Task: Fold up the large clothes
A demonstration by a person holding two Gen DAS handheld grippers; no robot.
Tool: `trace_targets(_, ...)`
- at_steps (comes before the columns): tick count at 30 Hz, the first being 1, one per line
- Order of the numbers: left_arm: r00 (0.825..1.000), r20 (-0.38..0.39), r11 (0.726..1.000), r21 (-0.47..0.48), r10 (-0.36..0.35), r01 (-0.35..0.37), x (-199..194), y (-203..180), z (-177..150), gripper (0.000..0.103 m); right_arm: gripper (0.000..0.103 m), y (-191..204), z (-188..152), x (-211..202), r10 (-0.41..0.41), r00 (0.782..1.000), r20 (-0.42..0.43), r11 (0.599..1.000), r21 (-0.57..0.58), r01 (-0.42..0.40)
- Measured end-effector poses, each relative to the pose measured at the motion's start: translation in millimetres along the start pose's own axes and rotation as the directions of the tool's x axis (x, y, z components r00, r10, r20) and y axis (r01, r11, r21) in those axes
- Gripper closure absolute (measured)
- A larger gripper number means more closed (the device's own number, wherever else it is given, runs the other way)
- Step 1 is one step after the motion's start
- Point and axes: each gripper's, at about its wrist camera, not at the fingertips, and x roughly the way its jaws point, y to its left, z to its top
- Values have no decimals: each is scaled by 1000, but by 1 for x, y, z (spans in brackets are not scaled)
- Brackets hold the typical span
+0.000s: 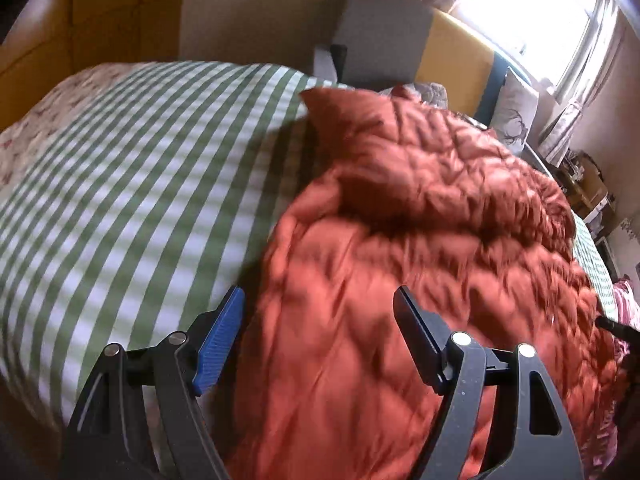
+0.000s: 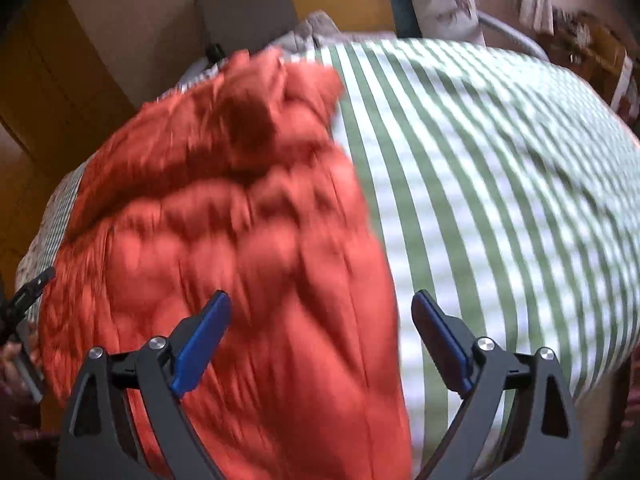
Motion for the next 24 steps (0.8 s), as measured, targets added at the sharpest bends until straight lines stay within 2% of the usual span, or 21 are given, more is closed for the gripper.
trace_targets(2,1000,-15,1000,-3,-12,12,-7,5,-15,28,11,-7,-25,-7,10,1000,-27,1000,13,-9)
trace_targets(8,996,-63,998,-14,-64,64,-36,18,-63,28,12,-20,-81,-20,128,986,-108,990,69,-121)
trace_targets(11,991,-93,996,-24,-93,91,-51,19,-89,30,19,-14,-99,-21,193,971,-144,980,70,-185)
trace_targets(14,975,-157,986,-68,-160,151,-56,22,-114,30,27,2,-108,-20,222,962,-159,975,37,-219)
trace_targets(15,966,-189,984,-70,-175,165,-54,21,-124,30,32,5,-108,-19,217,962,-163,976,23,-216)
trace_targets(16,961,-207,982,-72,-186,174,-52,20,-129,36,40,9,-108,-18,210,963,-166,977,9,-212)
trace_targets(17,955,-223,980,-74,-196,184,-49,19,-133,48,45,13,-106,-17,206,965,-165,978,-4,-209)
trace_targets(18,951,-229,978,-71,-208,197,-49,18,-135,56,57,15,-105,-18,203,965,-165,978,-14,-208)
trace_targets(19,946,-222,972,-61,-234,226,-52,16,-133,74,69,17,-105,-20,200,966,-164,978,-27,-207)
trace_targets(20,946,-211,969,-55,-246,240,-56,15,-130,85,74,21,-103,-26,206,966,-158,976,-44,-215)
trace_targets(22,942,-180,959,-41,-282,280,-68,13,-122,93,85,25,-100,-38,223,965,-137,970,-65,-233)
trace_targets(24,930,-141,940,-57,-341,336,-81,17,-113,95,87,26,-91,-55,254,963,-95,963,-72,-261)
